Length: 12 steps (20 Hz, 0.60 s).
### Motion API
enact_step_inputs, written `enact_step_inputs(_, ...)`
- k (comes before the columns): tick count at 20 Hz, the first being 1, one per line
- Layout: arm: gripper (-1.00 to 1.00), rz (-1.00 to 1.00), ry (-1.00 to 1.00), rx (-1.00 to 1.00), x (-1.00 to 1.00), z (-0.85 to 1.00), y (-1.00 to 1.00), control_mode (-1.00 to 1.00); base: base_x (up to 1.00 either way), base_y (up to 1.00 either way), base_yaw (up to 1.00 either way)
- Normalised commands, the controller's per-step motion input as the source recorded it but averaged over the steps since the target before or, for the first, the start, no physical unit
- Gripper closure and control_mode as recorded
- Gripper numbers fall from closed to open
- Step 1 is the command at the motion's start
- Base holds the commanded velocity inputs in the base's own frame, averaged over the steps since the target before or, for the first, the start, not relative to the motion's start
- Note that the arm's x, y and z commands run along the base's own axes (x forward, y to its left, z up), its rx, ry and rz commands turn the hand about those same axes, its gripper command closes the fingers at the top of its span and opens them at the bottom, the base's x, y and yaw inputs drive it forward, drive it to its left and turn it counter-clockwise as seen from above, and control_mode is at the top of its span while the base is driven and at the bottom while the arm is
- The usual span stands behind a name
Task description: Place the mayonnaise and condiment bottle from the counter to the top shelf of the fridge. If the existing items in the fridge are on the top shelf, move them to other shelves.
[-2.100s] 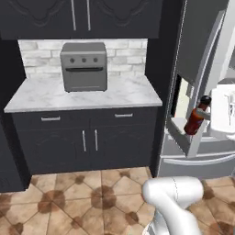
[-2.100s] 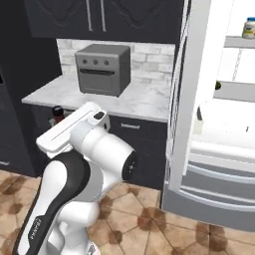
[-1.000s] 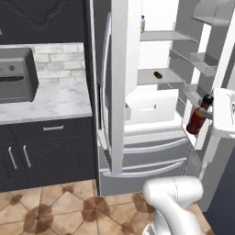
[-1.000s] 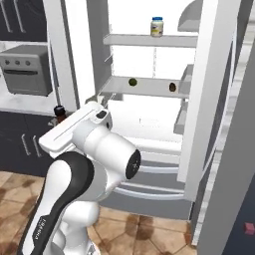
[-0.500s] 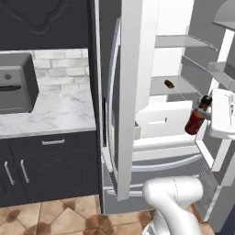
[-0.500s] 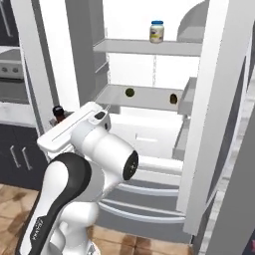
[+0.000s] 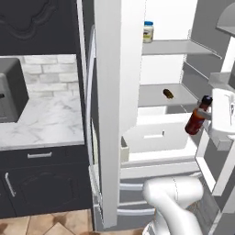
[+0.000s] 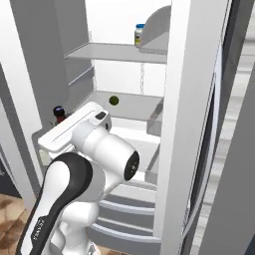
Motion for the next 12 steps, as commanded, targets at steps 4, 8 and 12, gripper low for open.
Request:
enact_step_inputs(4,1.0,0.0,0.0,0.0,0.0,0.0,0.0,1.0,0.48,-0.16,0.04)
enact_step_inputs(8,1.0,0.0,0.0,0.0,0.0,0.0,0.0,1.0,0.41,-0.28,0.01)
enact_step_inputs(12,1.0,0.0,0.0,0.0,0.0,0.0,0.0,1.0,0.36,-0.33,0.0)
